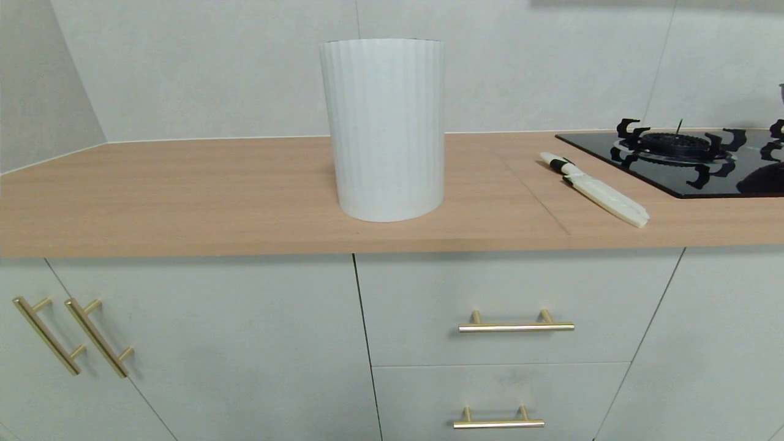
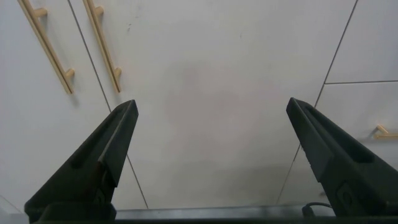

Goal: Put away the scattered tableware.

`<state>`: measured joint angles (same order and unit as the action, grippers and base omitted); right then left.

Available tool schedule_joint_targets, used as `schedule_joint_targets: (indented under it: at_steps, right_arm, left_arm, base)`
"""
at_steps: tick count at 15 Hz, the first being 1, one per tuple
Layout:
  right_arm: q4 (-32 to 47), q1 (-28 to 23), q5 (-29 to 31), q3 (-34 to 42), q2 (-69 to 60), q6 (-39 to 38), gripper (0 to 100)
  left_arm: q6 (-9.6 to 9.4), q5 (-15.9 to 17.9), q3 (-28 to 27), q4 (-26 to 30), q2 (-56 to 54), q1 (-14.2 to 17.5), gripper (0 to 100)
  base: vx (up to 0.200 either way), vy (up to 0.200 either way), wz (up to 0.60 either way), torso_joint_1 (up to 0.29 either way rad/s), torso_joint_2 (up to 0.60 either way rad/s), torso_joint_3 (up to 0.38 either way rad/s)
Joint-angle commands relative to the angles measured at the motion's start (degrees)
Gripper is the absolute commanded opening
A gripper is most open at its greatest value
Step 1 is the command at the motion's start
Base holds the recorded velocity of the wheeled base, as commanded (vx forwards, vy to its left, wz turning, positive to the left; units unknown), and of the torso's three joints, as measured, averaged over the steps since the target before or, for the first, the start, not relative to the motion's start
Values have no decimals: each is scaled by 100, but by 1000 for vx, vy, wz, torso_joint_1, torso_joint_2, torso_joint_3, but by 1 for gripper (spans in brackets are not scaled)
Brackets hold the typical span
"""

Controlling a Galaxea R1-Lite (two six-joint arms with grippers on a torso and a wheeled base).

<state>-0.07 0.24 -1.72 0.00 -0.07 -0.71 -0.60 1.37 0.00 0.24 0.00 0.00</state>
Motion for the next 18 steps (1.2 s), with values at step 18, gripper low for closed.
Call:
schedule_joint_targets:
  at_steps: [18]
  right_arm:
    - [-1,2,-4,0,7,9,100]
  left_arm:
    - [-2,-5,0,2,0,0,100]
  base:
    - [0,0,0,129,-385,-263]
